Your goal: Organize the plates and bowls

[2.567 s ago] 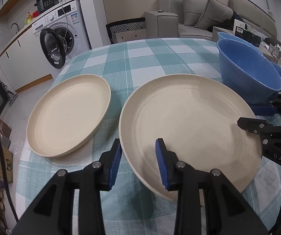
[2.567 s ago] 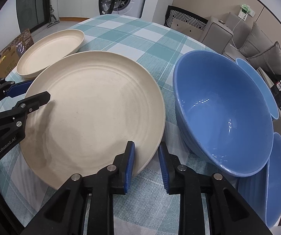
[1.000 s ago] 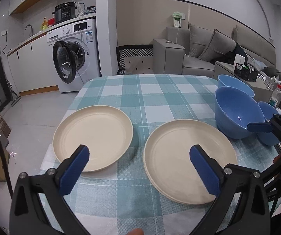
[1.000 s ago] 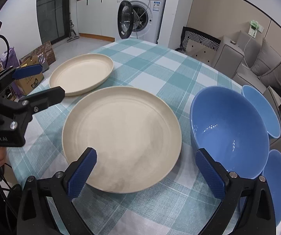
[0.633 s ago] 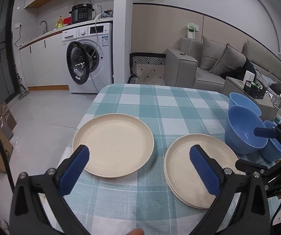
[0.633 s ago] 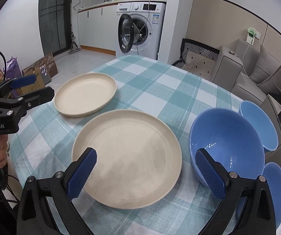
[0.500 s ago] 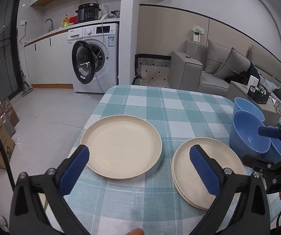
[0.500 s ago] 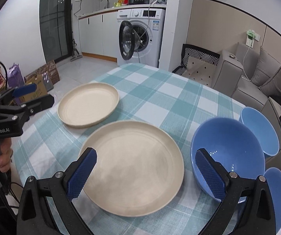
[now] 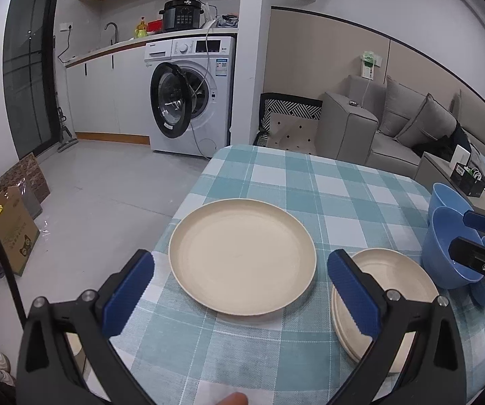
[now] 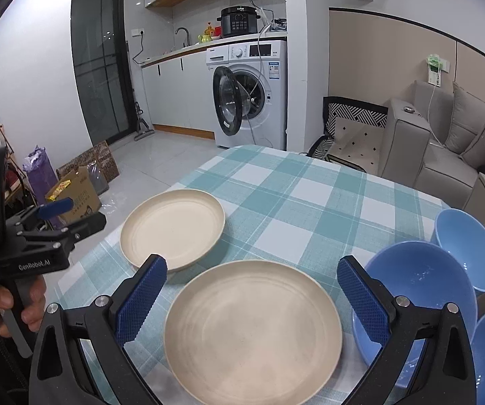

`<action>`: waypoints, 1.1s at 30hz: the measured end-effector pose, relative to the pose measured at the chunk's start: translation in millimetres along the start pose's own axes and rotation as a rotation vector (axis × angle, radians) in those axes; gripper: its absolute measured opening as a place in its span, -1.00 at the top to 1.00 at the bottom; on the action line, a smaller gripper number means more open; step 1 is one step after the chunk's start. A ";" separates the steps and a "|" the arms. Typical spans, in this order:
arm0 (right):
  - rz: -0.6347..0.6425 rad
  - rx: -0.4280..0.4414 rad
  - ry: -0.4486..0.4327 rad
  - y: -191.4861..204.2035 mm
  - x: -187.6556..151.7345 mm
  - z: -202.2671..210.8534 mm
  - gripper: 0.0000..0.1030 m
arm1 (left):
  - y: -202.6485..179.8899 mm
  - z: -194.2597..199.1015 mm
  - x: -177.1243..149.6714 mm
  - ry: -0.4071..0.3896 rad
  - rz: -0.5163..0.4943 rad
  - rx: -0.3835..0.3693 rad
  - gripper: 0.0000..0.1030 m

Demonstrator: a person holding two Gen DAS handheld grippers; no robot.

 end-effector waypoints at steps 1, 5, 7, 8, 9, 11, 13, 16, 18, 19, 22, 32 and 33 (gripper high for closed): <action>-0.003 0.007 -0.005 -0.7 1.9 -1.9 -0.99 | 0.7 -1.7 0.7 0.003 0.000 0.000 -1.00; -0.013 0.028 0.006 -4.4 8.6 -12.6 -0.99 | 4.8 -10.0 3.7 0.020 0.004 0.001 -1.00; -0.016 0.037 0.019 -5.9 11.7 -21.4 -0.99 | 7.5 -15.7 6.5 0.028 0.010 0.007 -1.00; -0.016 0.041 0.023 -6.4 12.7 -25.2 -0.99 | 9.0 -18.8 8.3 0.031 0.013 0.010 -1.00; -0.017 0.050 0.025 -7.2 13.9 -29.9 -0.99 | 10.5 -21.4 10.0 0.033 0.016 0.011 -1.00; -0.020 0.064 0.030 -8.2 16.5 -36.6 -0.99 | 15.3 -28.8 13.4 0.042 0.032 0.012 -1.00; -0.025 0.078 0.028 -9.2 19.3 -43.2 -0.99 | 19.4 -34.6 15.5 0.052 0.047 0.015 -1.00; -0.026 0.085 0.038 -8.7 26.0 -53.9 -0.99 | 24.8 -44.8 17.9 0.067 0.059 0.023 -1.00; -0.034 0.110 0.060 -8.2 30.9 -62.0 -0.99 | 27.6 -51.5 19.3 0.075 0.062 0.035 -1.00; -0.035 0.120 0.066 -7.8 33.0 -65.2 -0.99 | 28.7 -54.7 19.5 0.080 0.063 0.039 -1.00; -0.054 0.170 0.061 -6.9 40.3 -74.4 -0.99 | 31.9 -62.0 19.6 0.093 0.069 0.045 -1.00; -0.014 0.150 0.118 3.0 64.4 -107.5 -0.99 | 45.4 -80.0 16.3 0.114 0.086 0.087 -1.00; -0.009 0.148 0.127 4.7 65.7 -112.3 -0.99 | 46.8 -81.2 15.3 0.113 0.086 0.095 -1.00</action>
Point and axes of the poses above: each gripper's, at about its wrist camera, not at the fingertips, and z roughly against the way its jaws point, y to its left, x to its top, the point moved 1 cm from there along -z, roughly the way its jaws point, and after that the axes turned 13 degrees about y, right-handed, at the moved point
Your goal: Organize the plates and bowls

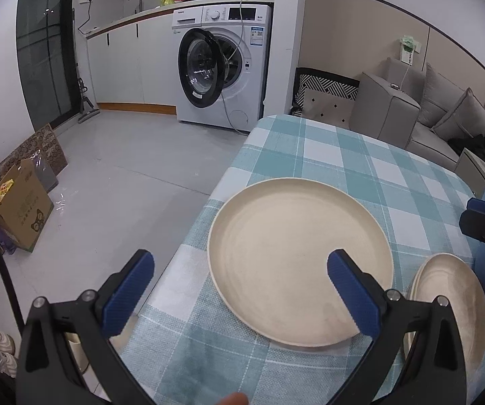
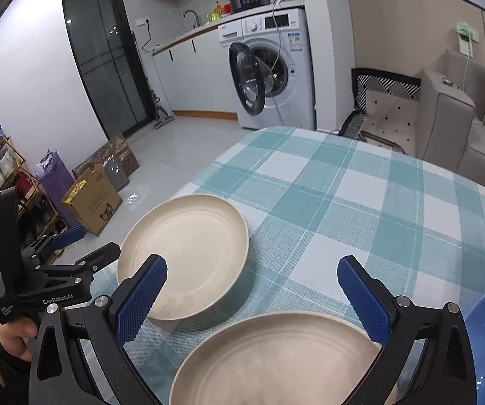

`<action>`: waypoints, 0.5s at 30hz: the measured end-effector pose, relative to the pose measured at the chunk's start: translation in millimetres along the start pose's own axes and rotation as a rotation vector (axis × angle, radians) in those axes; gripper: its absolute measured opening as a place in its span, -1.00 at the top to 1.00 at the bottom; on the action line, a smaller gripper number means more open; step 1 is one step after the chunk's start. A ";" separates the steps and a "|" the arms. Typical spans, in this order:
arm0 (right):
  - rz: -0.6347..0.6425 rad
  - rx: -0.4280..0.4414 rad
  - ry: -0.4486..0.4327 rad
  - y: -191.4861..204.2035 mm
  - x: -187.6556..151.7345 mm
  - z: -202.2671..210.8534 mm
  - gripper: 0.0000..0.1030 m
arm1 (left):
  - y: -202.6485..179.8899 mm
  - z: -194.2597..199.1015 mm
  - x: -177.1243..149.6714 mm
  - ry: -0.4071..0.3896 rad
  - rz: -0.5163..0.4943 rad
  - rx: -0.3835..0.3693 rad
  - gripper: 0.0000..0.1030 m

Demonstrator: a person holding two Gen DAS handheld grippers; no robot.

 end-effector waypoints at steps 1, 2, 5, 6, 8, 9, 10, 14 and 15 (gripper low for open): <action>0.003 -0.008 0.007 1.5 1.5 -4.3 -0.99 | 1.0 -1.4 -0.4 0.003 -0.001 0.004 -1.00; 0.007 -0.012 0.012 2.5 2.3 -7.5 -0.99 | 2.4 -3.4 -0.8 0.007 0.001 0.001 -1.00; 0.017 -0.015 0.058 7.1 6.3 -26.2 -0.99 | 7.4 -8.5 -1.6 0.021 0.014 -0.024 -1.00; 0.020 -0.017 0.071 8.4 7.4 -31.9 -0.99 | 9.0 -10.2 -1.5 0.028 0.015 -0.033 -1.00; 0.021 -0.018 0.095 11.0 8.9 -42.6 -0.99 | 13.3 -14.9 -1.8 0.040 0.026 -0.042 -0.99; 0.022 -0.018 0.106 12.5 9.9 -49.3 -0.99 | 15.0 -16.8 -2.0 0.044 0.032 -0.043 -0.98; 0.022 -0.021 0.118 13.6 10.9 -54.9 -0.99 | 16.9 -19.0 -2.3 0.049 0.038 -0.047 -0.97; 0.003 -0.018 0.149 14.4 14.6 -73.6 -0.99 | 22.3 -27.3 -5.5 0.068 0.054 -0.060 -0.95; -0.002 -0.016 0.157 14.2 15.9 -78.2 -0.99 | 21.9 -28.3 -5.9 0.068 0.049 -0.059 -0.94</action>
Point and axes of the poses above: each gripper's, at about its wrist camera, not at the fingertips, and z roughly against the way its jaws point, y to its left, x to its top, the point moved 1 cm from there along -z, roughly the way its jaws point, and after that the axes turned 13 degrees about y, right-handed, at the moved point
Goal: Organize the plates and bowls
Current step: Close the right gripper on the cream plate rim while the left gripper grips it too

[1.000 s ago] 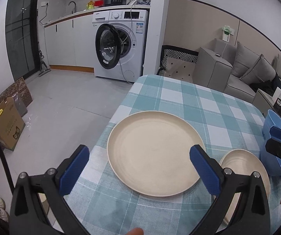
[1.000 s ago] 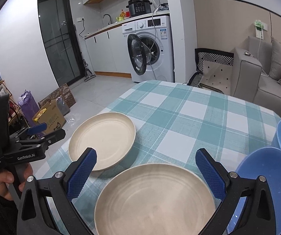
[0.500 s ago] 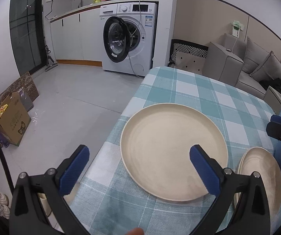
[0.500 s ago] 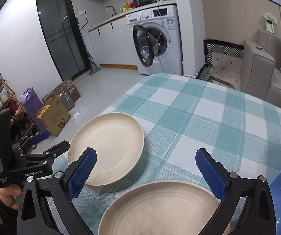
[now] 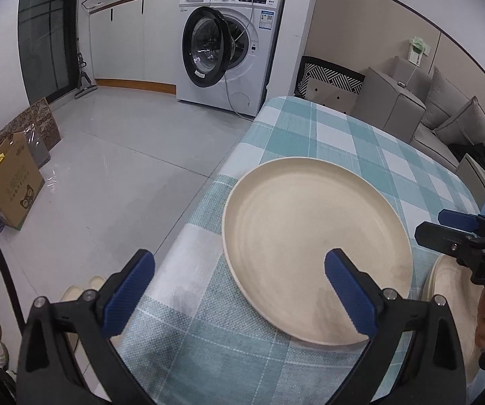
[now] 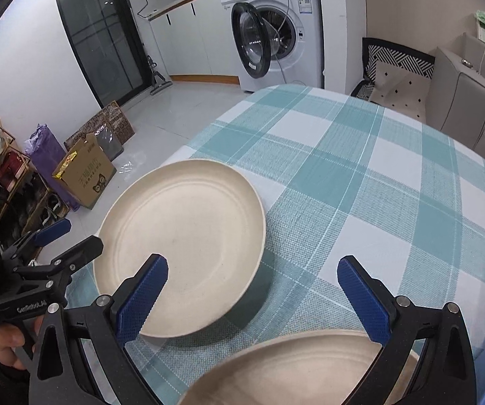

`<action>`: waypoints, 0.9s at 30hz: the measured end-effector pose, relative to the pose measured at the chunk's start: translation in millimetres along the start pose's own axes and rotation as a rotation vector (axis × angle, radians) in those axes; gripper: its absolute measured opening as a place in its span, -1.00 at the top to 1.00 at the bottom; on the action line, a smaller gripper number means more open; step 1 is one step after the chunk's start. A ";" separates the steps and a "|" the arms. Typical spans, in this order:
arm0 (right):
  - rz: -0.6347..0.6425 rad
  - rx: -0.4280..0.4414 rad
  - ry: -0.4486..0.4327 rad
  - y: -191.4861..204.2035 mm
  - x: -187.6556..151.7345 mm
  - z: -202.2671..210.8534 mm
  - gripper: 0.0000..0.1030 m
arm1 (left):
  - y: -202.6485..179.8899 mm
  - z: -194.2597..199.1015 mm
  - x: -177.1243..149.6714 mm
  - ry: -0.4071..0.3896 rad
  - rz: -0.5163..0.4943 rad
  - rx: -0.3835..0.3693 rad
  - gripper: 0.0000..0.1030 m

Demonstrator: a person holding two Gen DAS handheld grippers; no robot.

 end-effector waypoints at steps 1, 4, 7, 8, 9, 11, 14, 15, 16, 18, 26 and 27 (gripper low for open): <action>-0.003 0.000 0.006 0.1 1.2 -3.1 -0.99 | -0.3 -0.8 -0.3 -0.001 -0.004 0.002 -0.93; 0.002 -0.001 0.023 1.8 3.9 -10.7 -0.98 | -0.9 -3.4 -0.9 0.002 -0.009 0.005 -0.88; 0.008 -0.011 0.043 3.2 5.5 -18.0 -0.98 | -1.1 -9.1 -1.1 0.022 -0.011 0.004 -0.73; 0.009 -0.013 0.044 3.4 5.8 -19.5 -0.95 | -1.1 -11.0 -1.0 0.032 -0.010 0.004 -0.64; 0.012 -0.012 0.047 3.7 6.2 -21.6 -0.93 | -1.0 -12.4 -1.3 0.037 -0.010 0.003 -0.57; 0.012 -0.015 0.056 4.1 6.6 -24.4 -0.81 | -1.1 -14.1 -2.1 0.044 -0.009 -0.001 -0.50; 0.017 -0.013 0.069 3.8 5.7 -27.5 -0.58 | -2.1 -16.1 -2.9 0.053 -0.015 0.003 -0.35; 0.019 -0.014 0.075 4.0 5.4 -29.2 -0.54 | -2.0 -16.9 -3.1 0.055 -0.017 0.003 -0.29; 0.024 -0.012 0.080 4.7 4.6 -30.4 -0.47 | -2.1 -17.9 -3.4 0.059 -0.017 0.000 -0.26; 0.032 -0.005 0.091 6.1 3.3 -33.1 -0.34 | -1.2 -19.3 -3.9 0.064 -0.016 -0.002 -0.17; 0.046 -0.034 0.101 12.9 -1.0 -37.7 0.38 | 0.0 -20.3 -4.3 0.066 -0.021 -0.001 0.39; 0.046 -0.039 0.098 13.1 -1.5 -37.2 0.41 | -0.6 -20.5 -4.1 0.065 -0.024 -0.001 0.45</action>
Point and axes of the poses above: each gripper's, at about its wrist camera, not at the fingertips, and z roughly against the way its jaws point, y to its left, x to its top, the point moved 1 cm from there along -z, roughly the way its jaws point, and after that the axes turned 13 degrees about y, right-handed, at the moved point
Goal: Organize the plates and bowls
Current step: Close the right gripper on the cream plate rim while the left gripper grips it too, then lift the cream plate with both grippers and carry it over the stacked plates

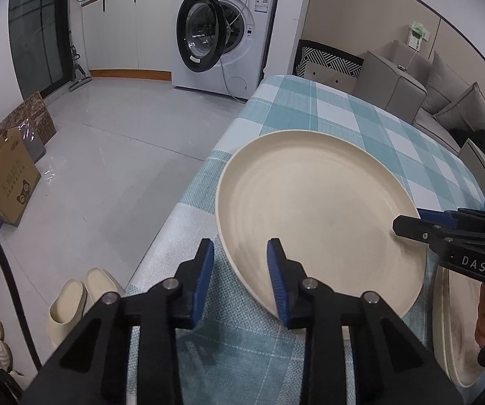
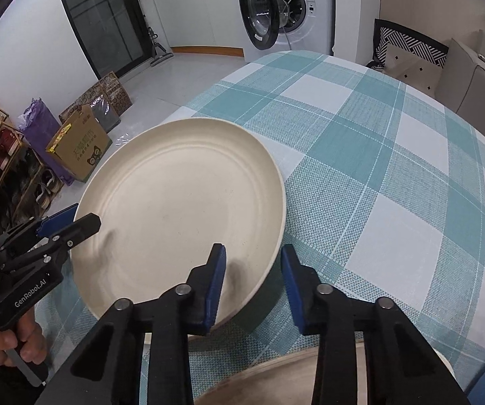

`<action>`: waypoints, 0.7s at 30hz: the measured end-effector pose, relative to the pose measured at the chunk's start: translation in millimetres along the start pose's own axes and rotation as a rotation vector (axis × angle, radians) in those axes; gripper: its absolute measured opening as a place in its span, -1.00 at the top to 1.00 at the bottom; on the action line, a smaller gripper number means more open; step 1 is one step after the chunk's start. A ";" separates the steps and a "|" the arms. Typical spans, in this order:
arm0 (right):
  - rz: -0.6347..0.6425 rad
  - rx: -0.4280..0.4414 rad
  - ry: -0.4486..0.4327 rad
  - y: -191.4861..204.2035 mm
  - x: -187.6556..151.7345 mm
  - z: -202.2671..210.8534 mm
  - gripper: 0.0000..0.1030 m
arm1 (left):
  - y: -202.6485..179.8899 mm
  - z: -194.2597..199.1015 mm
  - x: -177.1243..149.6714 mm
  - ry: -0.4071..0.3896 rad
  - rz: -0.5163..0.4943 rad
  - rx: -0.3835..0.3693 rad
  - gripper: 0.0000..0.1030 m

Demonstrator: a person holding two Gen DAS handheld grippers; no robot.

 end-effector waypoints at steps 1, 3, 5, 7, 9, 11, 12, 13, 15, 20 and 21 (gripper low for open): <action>0.002 -0.004 -0.001 0.6 -0.3 0.0 0.47 | -0.4 0.3 0.0 -0.001 -0.003 -0.002 0.49; 0.004 -0.019 -0.004 1.3 -1.0 0.6 0.53 | -1.2 1.1 -0.2 -0.004 -0.006 0.007 0.55; 0.011 -0.037 -0.008 2.1 -1.7 0.7 0.60 | -1.7 1.9 -0.1 -0.005 -0.008 0.014 0.57; 0.014 -0.046 -0.012 2.7 -2.7 1.1 0.62 | -2.2 2.1 -0.3 -0.006 -0.009 0.016 0.58; 0.016 -0.055 -0.014 3.2 -3.4 1.5 0.62 | -3.1 2.9 -0.3 -0.008 -0.012 0.017 0.58; 0.017 -0.064 -0.015 3.5 -4.2 1.9 0.62 | -4.4 3.7 -0.7 -0.012 -0.017 0.024 0.58; 0.018 -0.067 -0.016 3.7 -4.6 2.3 0.62 | -4.8 4.3 -0.7 -0.013 -0.019 0.025 0.59; 0.019 -0.071 -0.017 4.3 -5.2 2.9 0.62 | -5.0 5.0 -0.7 -0.015 -0.019 0.025 0.59; 0.023 -0.081 -0.024 5.2 -6.1 4.6 0.62 | -5.3 6.7 -0.5 -0.020 -0.021 0.021 0.59; 0.022 -0.087 -0.032 6.1 -8.2 8.9 0.62 | -6.8 11.1 -0.9 -0.030 -0.026 0.021 0.59; 0.020 -0.087 -0.035 5.9 -8.9 10.0 0.62 | -7.1 11.8 -0.7 -0.032 -0.026 0.020 0.59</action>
Point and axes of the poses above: each gripper's, at about its wrist camera, not at the fingertips, and z roughly against the way its jaws point, y to its left, x to its top, the point moved 1 cm from there along -z, roughly the way its jaws point, and after that the axes turned 13 degrees about y, right-handed, at the moved point
